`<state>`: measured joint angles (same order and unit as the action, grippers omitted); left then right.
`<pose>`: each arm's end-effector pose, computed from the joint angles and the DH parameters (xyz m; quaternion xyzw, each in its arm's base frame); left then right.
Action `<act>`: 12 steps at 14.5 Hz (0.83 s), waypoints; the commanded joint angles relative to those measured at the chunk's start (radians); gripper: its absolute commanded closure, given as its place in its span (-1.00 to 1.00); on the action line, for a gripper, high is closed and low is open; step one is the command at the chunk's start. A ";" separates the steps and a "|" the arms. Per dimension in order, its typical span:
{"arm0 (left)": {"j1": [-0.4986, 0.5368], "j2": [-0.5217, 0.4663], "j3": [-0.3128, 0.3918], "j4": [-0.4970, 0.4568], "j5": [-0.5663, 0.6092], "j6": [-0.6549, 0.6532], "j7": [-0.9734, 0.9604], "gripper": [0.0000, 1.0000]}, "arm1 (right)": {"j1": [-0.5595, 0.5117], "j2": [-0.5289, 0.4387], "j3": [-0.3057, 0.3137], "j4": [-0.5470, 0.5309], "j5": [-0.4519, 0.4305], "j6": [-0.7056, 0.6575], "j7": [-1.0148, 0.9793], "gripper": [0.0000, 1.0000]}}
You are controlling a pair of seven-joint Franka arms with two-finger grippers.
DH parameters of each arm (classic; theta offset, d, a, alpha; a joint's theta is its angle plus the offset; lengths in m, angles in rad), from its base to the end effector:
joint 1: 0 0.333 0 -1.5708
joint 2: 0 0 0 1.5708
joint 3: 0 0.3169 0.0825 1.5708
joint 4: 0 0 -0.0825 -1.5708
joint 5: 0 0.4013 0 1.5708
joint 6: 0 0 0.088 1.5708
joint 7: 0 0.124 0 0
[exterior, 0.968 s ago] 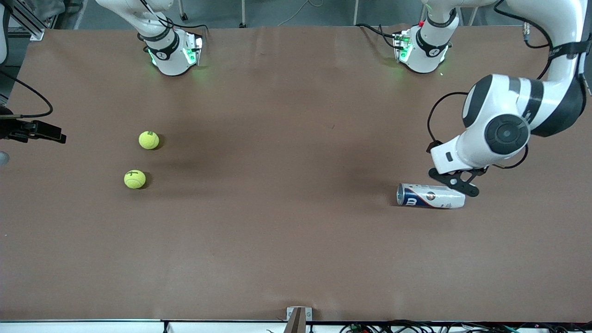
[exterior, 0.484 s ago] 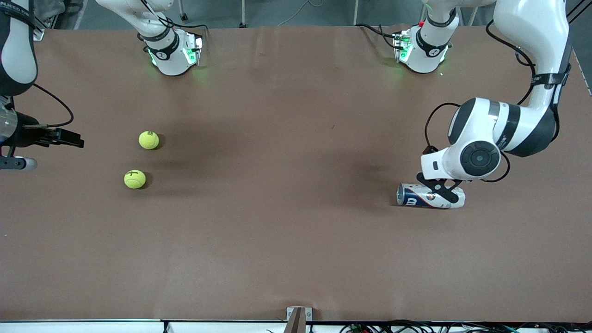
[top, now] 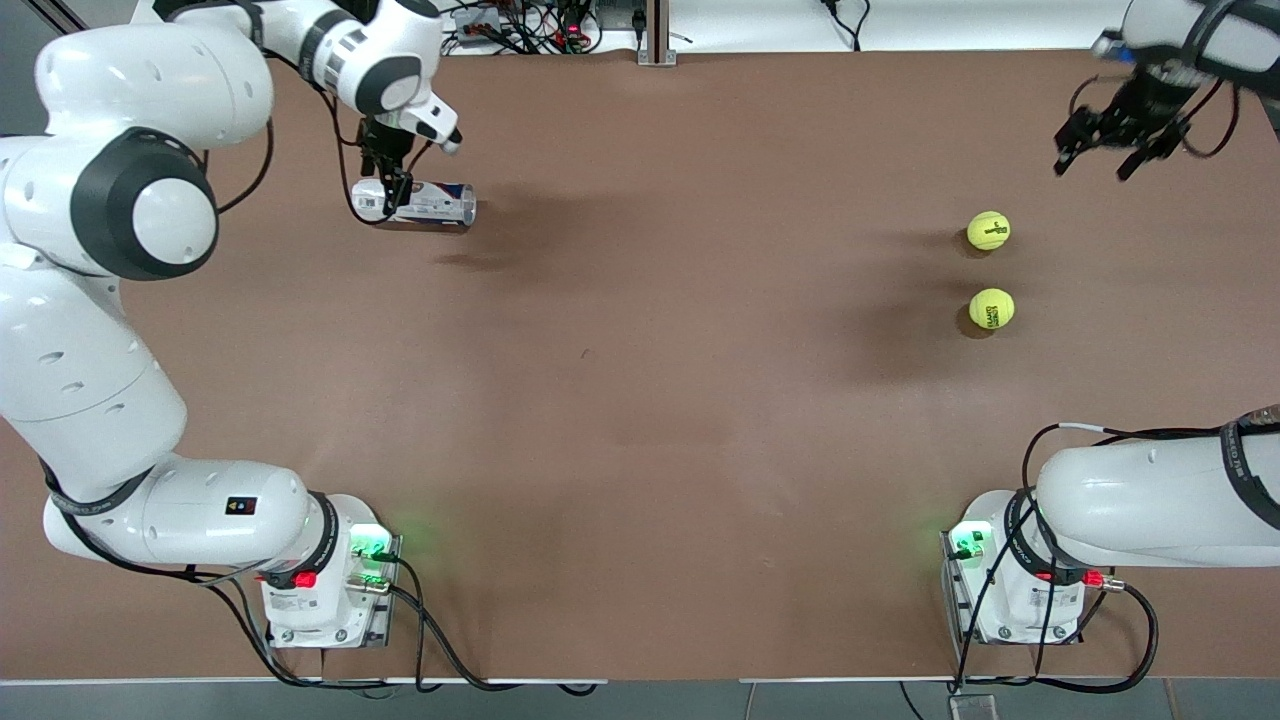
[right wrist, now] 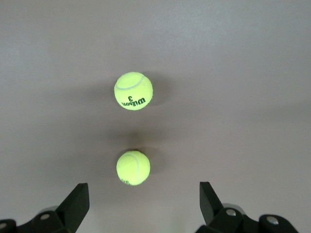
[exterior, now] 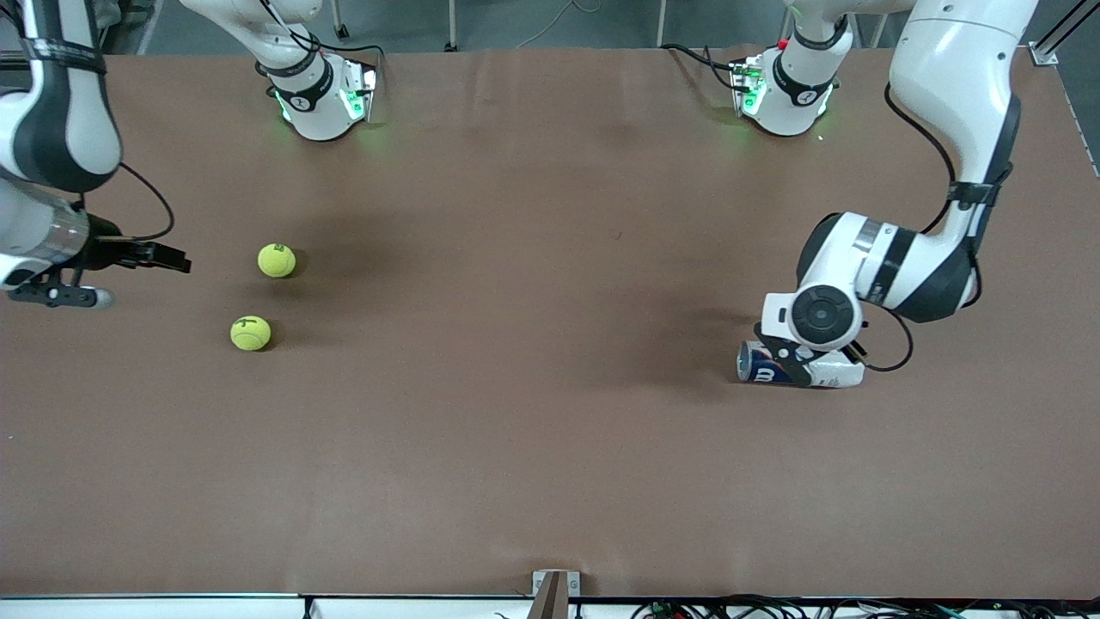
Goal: Insert tennis ball vertically with right arm
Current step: 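Grasp the can with the left gripper while the right gripper reaches a ball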
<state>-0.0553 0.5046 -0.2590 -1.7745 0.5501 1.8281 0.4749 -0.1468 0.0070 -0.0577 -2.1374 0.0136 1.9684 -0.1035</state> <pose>0.6060 -0.1354 0.2363 -0.8344 0.4799 0.2170 0.1627 0.5206 -0.1068 0.3634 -0.9947 0.0535 0.0859 0.0192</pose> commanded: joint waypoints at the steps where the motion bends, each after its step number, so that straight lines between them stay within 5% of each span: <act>1: -0.005 0.038 -0.002 0.021 0.085 0.049 0.056 -0.97 | -0.010 -0.068 0.013 -0.194 0.012 0.150 0.024 -1.00; 7: -0.004 0.081 -0.002 0.020 0.175 0.163 0.149 -0.99 | 0.073 -0.062 0.016 -0.384 0.012 0.410 0.165 -1.00; 12: -0.012 0.117 -0.002 0.015 0.243 0.191 0.149 -0.99 | 0.095 0.014 0.016 -0.403 0.012 0.490 0.179 -1.00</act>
<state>-0.0687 0.6067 -0.2596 -1.7699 0.7671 2.0080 0.6090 -0.0516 0.0087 -0.0396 -2.5225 0.0166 2.4227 0.0680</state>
